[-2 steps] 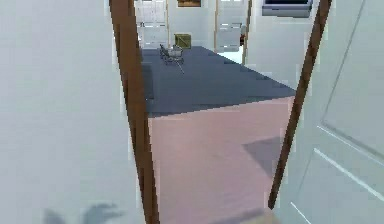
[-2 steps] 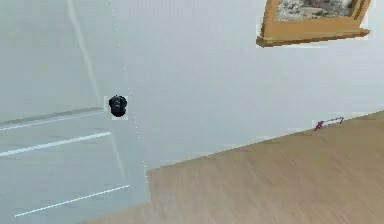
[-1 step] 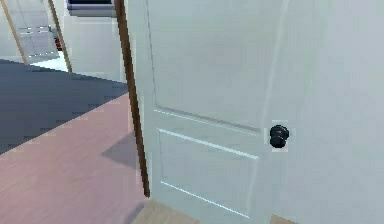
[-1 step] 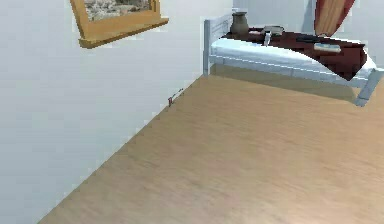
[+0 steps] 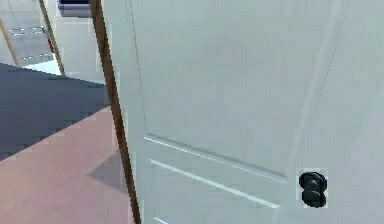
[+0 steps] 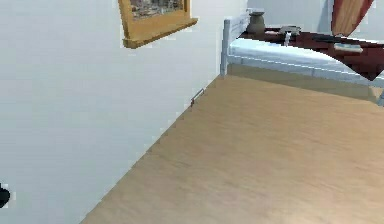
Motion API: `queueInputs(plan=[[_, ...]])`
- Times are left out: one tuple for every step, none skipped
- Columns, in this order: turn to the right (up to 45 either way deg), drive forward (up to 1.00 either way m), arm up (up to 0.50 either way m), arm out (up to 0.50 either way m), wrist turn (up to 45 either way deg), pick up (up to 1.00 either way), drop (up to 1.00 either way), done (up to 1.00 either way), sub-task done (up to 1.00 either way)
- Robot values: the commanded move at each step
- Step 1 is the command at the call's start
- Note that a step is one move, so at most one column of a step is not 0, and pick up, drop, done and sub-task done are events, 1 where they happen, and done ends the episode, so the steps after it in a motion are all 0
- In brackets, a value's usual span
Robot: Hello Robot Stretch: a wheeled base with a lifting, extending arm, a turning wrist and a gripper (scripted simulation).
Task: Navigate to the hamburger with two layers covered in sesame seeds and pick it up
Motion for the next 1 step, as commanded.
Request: queueInputs(plan=[[-45.0, 0.0, 0.0, 0.0, 0.0, 0.0, 0.0, 0.0, 0.0]])
